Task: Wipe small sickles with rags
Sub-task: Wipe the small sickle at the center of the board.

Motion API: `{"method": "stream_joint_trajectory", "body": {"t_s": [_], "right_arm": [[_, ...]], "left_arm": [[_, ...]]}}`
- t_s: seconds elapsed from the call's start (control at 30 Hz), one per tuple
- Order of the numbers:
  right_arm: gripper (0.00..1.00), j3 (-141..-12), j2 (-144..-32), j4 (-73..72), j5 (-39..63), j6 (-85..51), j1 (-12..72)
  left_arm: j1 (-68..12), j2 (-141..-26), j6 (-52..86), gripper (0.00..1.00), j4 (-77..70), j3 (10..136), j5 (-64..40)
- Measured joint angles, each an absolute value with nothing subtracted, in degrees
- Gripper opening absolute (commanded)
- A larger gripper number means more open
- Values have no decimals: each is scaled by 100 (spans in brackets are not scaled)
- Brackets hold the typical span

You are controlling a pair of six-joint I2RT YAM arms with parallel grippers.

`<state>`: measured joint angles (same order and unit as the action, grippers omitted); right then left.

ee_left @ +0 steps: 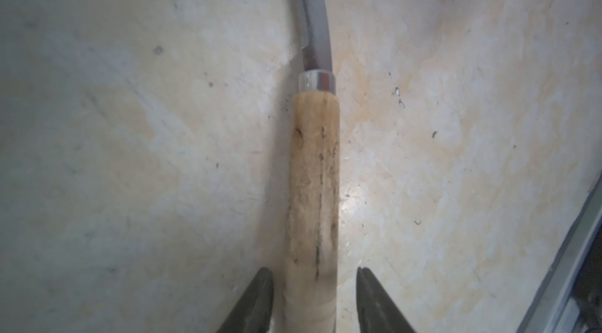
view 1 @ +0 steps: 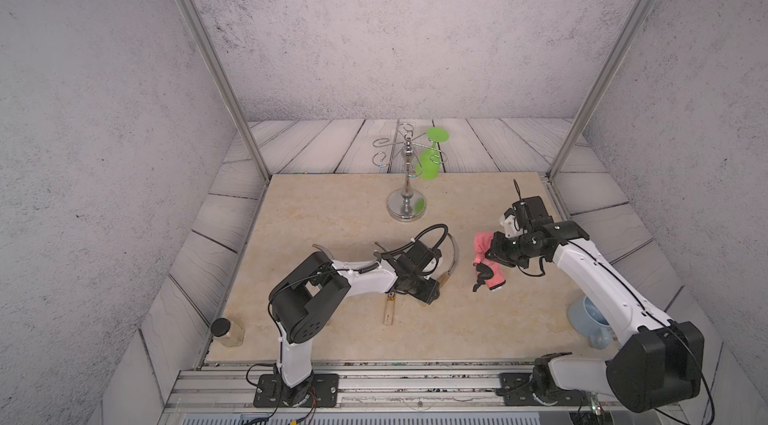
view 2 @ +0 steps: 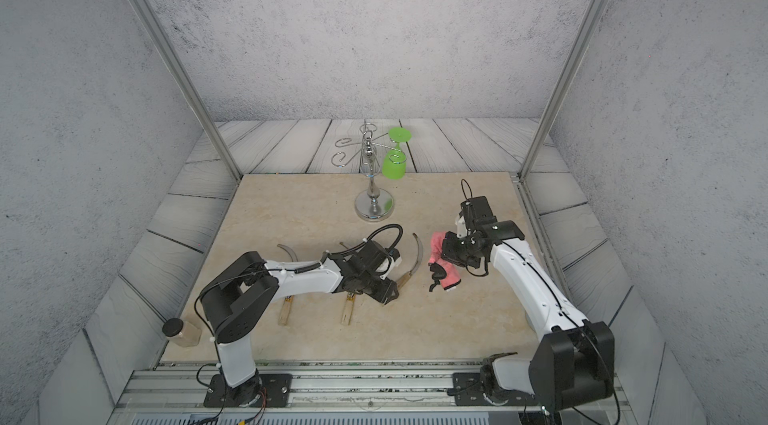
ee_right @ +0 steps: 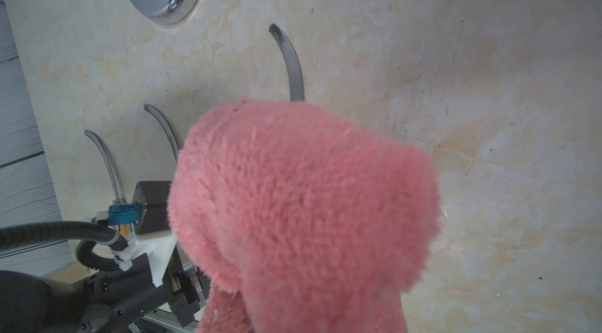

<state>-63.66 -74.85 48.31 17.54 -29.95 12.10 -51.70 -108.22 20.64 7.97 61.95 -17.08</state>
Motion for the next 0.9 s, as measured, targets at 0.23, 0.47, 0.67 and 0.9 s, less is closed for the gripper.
{"method": "stream_joint_trajectory", "body": {"t_s": [0.23,0.47,0.67,0.9], "right_arm": [[14,-6532,-8016,4121,2167,-3267,1009],[13,-7196,-9303,3319,2561,-3653,989],[13,-8110,-10412,3256,2578,-3660,989],[13,-9100,-11577,3444,2624,-3531,1020]], "left_arm": [[-5151,-10945,2040,4,770,6305,-1772],[-5164,-10785,2038,4,493,5994,-1806],[-5234,-10696,2036,3,460,5865,-1833],[-5258,-10691,2034,3,458,5861,-1844]]}}
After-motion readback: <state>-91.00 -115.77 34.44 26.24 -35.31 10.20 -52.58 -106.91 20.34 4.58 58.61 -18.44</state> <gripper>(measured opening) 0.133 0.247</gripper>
